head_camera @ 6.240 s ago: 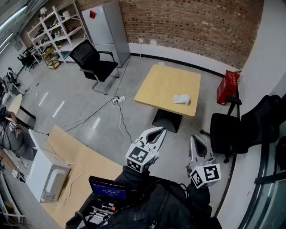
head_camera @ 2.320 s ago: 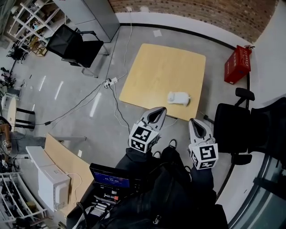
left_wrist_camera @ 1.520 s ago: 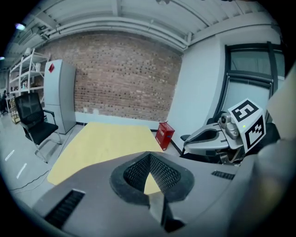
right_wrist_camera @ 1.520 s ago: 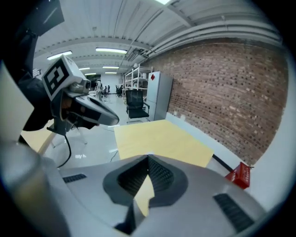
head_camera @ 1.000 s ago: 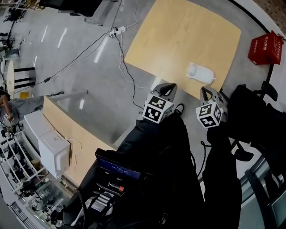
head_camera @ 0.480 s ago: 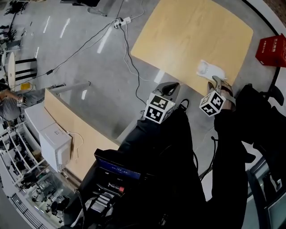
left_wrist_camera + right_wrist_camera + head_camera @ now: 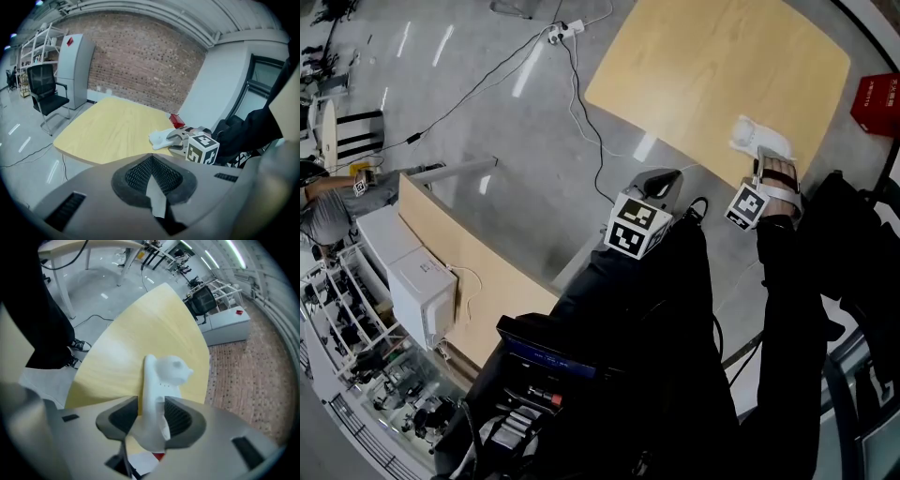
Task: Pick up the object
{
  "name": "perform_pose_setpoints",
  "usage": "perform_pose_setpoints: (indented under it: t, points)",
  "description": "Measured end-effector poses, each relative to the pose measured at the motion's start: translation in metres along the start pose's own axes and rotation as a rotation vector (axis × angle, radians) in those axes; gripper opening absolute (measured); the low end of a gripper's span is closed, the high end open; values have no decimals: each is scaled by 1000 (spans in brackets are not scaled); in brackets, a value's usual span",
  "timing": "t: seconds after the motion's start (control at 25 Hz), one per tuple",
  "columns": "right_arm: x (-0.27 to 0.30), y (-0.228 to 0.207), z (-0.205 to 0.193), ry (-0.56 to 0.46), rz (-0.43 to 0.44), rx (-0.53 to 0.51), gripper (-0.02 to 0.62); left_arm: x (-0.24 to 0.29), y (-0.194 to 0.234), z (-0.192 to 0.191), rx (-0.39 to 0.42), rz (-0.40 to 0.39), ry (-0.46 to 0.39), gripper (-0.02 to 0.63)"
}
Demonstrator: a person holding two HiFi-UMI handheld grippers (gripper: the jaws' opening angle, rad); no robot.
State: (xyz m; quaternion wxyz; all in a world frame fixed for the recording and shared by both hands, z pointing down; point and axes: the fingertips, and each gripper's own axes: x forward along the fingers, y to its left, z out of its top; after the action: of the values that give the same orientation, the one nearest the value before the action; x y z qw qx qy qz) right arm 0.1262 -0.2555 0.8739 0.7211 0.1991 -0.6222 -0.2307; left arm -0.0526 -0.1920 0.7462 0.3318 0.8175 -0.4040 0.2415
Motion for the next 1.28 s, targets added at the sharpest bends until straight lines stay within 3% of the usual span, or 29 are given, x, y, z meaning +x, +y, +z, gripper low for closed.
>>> perform_pose_setpoints:
  t: [0.28,0.56,0.72,1.0,1.28]
  points:
    - [-2,-12,2,9,-149,-25,143,-8,5,-8,1,4,9,-2]
    - [-35,-29,8,-102,-166,134,126,-15,2,0,22,-4,-12,-2]
    - [-79,-59,9,-206,-192,387,126,-21,-4,19,48,-16,-49,-2]
    - [-187,-128,-4,-396,-249,950,126,-41,-21,74,80,-39,-158,-2]
    - [-279,-174,-37,-589,-300,1305,124,-66,-62,142,139,-91,-284,-2]
